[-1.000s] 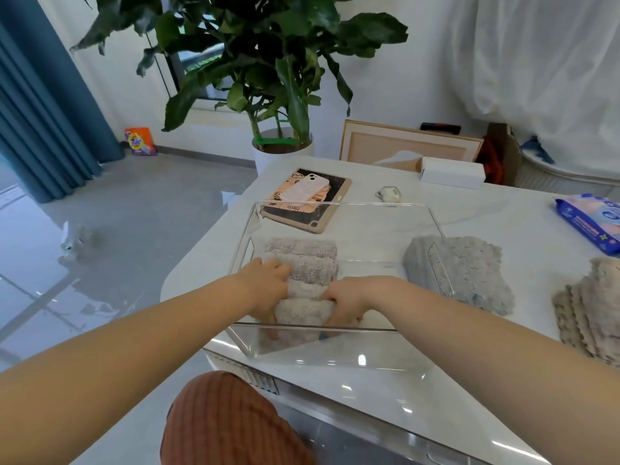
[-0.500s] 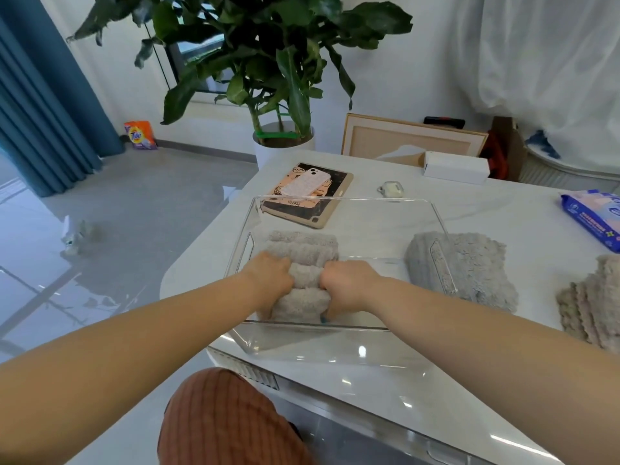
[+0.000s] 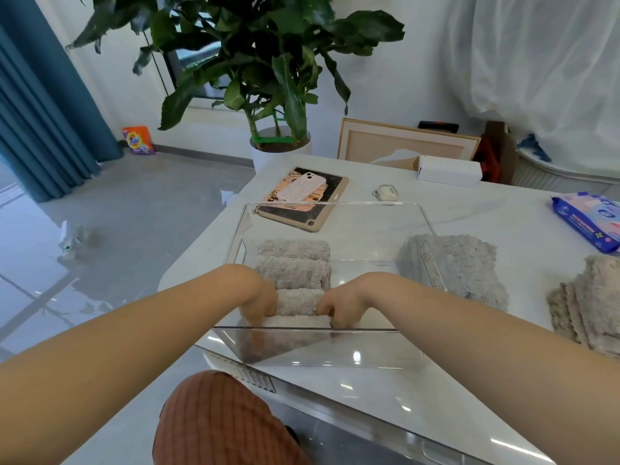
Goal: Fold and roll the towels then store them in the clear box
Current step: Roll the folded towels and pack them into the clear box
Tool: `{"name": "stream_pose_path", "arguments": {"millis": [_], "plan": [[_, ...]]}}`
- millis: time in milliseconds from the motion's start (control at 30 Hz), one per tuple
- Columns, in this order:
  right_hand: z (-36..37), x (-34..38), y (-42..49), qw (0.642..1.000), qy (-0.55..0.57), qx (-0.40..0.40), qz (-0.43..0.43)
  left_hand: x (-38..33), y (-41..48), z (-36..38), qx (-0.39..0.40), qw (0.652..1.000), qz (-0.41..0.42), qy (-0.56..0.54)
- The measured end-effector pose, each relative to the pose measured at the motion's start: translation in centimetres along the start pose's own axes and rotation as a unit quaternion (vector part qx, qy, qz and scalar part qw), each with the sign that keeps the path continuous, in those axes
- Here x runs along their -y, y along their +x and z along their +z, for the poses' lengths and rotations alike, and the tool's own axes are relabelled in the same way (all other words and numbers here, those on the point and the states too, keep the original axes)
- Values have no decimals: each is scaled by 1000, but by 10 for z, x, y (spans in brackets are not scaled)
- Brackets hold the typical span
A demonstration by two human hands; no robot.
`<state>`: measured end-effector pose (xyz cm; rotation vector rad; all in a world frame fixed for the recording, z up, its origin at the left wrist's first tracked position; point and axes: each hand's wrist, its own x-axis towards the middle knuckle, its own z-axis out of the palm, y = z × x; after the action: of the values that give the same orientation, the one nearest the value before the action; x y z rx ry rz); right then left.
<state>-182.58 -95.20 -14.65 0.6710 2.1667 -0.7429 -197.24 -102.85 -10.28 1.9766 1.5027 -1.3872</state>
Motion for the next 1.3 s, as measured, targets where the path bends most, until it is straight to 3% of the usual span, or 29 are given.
{"name": "stream_pose_path", "arguments": {"millis": [133, 267, 333, 433, 533, 667, 733, 833, 1033, 1100, 1200, 1300], "plan": [[4, 7, 3, 998, -65, -18, 20, -2, 3, 2, 8, 1000, -11, -7], [-7, 11, -24, 997, -70, 1, 37, 10, -13, -17, 31, 993, -14, -109], [-14, 6, -43, 995, -79, -26, 47, 17, -24, -28, -29, 981, -13, -191], [-12, -13, -82, 983, 18, -185, 12, 18, -32, -47, -213, 935, -7, -285], [5, -36, -145, 913, 215, -342, -56, -7, -34, -78, -380, 865, 10, -327], [50, -87, -213, 770, 413, -483, -55, -85, -34, -139, -476, 788, 83, -380], [74, -117, -235, 702, 470, -535, -1, -126, -25, -167, -488, 772, 117, -390], [116, -162, -263, 600, 547, -577, 89, -187, 1, -208, -464, 790, 122, -382], [176, -211, -278, 602, 603, -506, 135, -251, 55, -230, -369, 888, -26, -272], [191, -220, -280, 590, 615, -504, 140, -266, 62, -228, -364, 888, 3, -280], [205, -230, -278, 535, 633, -538, 151, -294, 67, -228, -403, 829, 100, -376], [218, -240, -278, 469, 647, -578, 164, -325, 71, -242, -387, 727, 133, -551]]}}
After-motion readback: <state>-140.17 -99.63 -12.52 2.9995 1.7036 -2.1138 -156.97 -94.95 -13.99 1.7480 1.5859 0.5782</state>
